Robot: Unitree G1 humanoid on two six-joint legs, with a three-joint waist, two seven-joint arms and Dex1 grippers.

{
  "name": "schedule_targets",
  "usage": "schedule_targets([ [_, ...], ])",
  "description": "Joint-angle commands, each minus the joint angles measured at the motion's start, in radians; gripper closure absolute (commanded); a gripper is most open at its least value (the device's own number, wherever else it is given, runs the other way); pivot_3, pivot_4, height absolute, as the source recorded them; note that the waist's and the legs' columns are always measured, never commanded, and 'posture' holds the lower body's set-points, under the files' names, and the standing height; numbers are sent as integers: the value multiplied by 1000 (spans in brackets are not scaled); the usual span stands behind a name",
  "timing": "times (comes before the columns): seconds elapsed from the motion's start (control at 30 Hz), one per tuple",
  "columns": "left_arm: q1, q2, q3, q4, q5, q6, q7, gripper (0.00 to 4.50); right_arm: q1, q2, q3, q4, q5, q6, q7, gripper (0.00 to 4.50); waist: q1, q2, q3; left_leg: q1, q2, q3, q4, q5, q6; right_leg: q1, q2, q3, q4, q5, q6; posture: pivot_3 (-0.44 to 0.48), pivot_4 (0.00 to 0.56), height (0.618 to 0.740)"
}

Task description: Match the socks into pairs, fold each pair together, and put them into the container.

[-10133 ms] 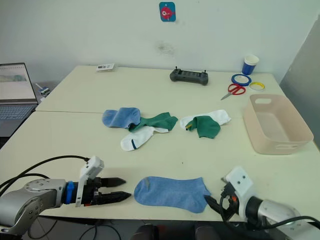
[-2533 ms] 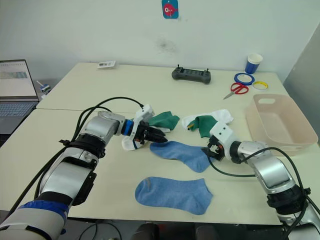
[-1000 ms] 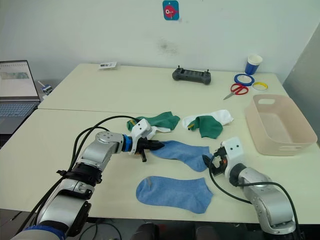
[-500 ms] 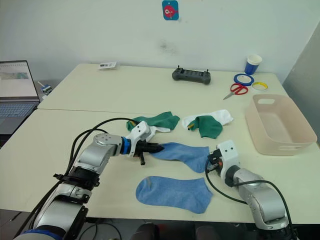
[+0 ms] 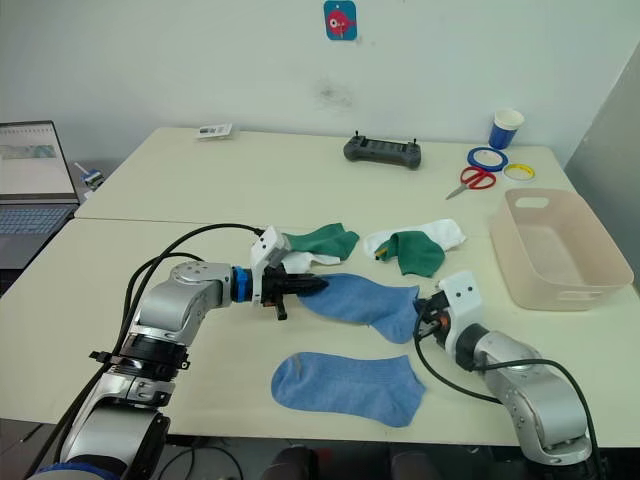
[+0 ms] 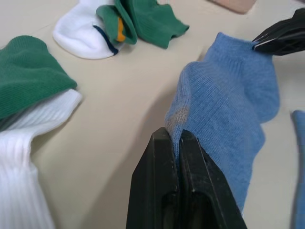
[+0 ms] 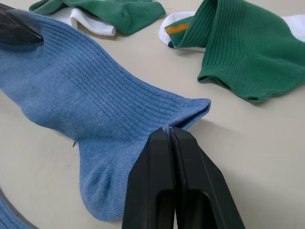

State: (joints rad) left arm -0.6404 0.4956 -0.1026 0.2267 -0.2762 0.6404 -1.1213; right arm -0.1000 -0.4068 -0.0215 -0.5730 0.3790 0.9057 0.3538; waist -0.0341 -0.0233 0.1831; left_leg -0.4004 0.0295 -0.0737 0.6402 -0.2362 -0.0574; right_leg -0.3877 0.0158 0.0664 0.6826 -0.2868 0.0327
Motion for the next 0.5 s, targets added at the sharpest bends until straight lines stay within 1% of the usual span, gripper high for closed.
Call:
schedule_targets([
  [0.03, -1, 25, 18, -61, -36, 39, 0, 4500, -27, -19, -45, -45, 27, -5, 11, 4469, -1, 0, 0, 0, 0, 0, 0, 0, 0, 0, 0, 0, 0, 0, 0, 0, 150, 740],
  [0.07, 3, 28, 16, -67, -38, 40, 1, 4500, -30, -22, -47, -46, 29, -5, 12, 4469, -1, 0, 0, 0, 0, 0, 0, 0, 0, 0, 0, 0, 0, 0, 0, 0, 150, 740],
  [0.17, -3, 43, 44, -118, -96, 127, 4, 4500, -52, -47, -99, -100, 86, 41, 32, 4469, 0, 0, 0, 0, 0, 0, 0, 0, 0, 0, 0, 0, 0, 0, 0, 0, 150, 740],
  [0.27, -15, 80, 84, -163, -172, 282, 6, 4500, -74, -21, -205, -169, 245, 157, 23, 4469, -1, 0, 0, 0, 0, 0, 0, 0, 0, 0, 0, 0, 0, 0, 0, 0, 150, 740],
  [0.37, 3, 183, 105, -231, -285, 479, -49, 4500, -79, -14, -315, -243, 448, 290, 2, 4469, -4, 0, 0, 0, 1, -1, -2, 0, 0, -1, 0, -1, 0, 0, -1, 0, 150, 740],
  [0.43, 14, 243, 105, -261, -339, 556, -77, 4500, -75, -8, -368, -269, 567, 346, -35, 4469, -8, 0, 0, 0, 1, -1, -4, 0, 0, -1, 0, -1, 0, -1, -1, 0, 150, 740],
  [0.5, 37, 316, 98, -296, -395, 622, -120, 4500, -35, -19, -404, -291, 721, 374, -81, 4469, -9, 0, 0, 1, 1, -1, -5, 0, 0, -1, 0, -1, -1, -1, -2, 0, 150, 740],
])
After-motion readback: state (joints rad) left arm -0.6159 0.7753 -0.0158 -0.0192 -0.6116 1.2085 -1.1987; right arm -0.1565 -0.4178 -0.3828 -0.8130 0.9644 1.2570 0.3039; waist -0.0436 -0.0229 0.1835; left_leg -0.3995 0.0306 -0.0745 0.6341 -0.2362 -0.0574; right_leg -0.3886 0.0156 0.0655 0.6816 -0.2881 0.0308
